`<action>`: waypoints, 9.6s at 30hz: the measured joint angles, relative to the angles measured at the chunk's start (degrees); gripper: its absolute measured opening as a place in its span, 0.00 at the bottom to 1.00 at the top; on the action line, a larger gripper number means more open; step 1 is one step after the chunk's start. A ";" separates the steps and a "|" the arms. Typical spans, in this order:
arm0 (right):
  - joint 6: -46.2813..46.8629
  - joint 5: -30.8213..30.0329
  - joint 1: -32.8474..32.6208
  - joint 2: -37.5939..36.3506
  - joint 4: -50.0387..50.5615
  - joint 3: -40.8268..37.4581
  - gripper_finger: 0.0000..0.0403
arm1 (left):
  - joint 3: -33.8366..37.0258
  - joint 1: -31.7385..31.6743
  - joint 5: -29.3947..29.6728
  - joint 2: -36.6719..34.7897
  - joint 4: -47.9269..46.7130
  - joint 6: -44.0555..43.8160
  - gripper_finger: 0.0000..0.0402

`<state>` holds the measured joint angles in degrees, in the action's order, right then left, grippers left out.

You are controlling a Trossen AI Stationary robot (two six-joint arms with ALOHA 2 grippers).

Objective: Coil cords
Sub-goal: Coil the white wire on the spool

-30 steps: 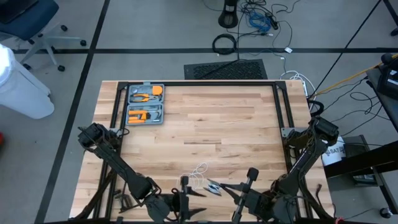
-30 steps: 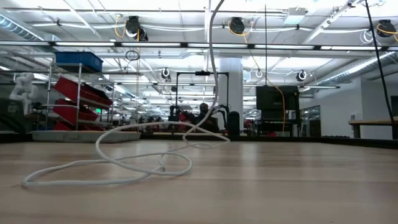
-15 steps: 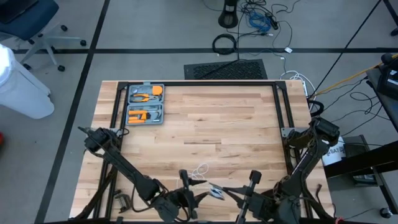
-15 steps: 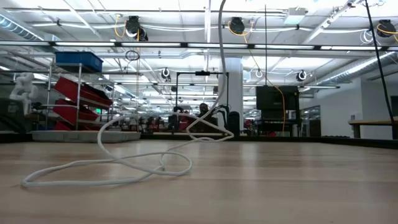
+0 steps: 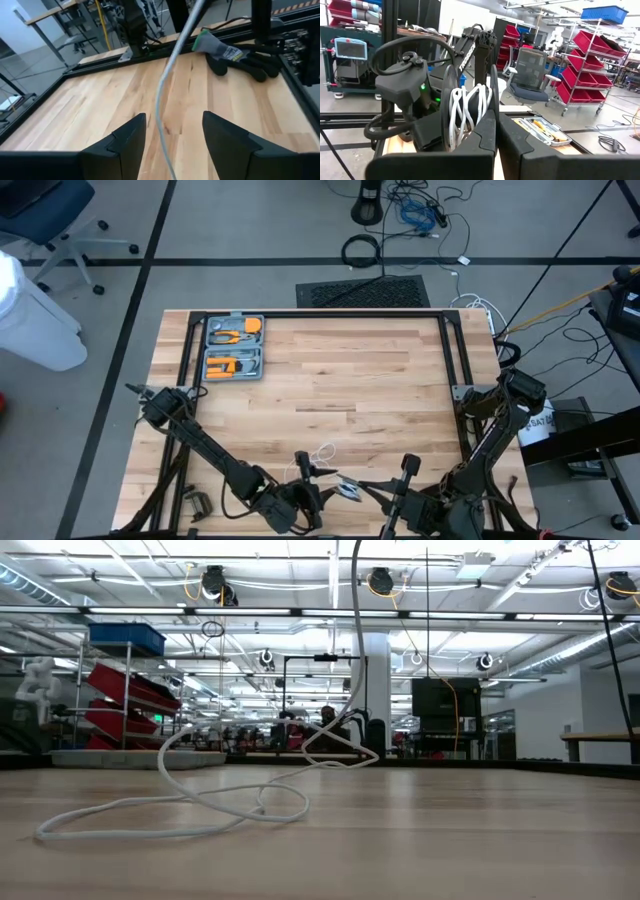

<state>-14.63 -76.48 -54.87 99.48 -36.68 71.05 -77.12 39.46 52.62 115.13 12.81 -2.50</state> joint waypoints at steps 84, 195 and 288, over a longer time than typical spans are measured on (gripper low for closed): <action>17.80 12.12 10.28 0.83 23.28 0.02 0.00 | -0.13 8.62 4.87 -24.55 -31.65 -33.16 0.00; 15.05 -0.03 8.73 0.26 13.26 0.02 0.00 | -0.13 0.78 -19.66 -10.84 -8.46 -20.52 0.25; 0.44 0.04 1.49 0.26 0.93 0.02 0.00 | 6.08 3.63 -3.45 -10.86 -17.61 -9.96 0.43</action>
<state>-14.20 -76.44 -53.39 99.74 -35.75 71.07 -71.05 43.09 49.17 104.27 -4.80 -12.47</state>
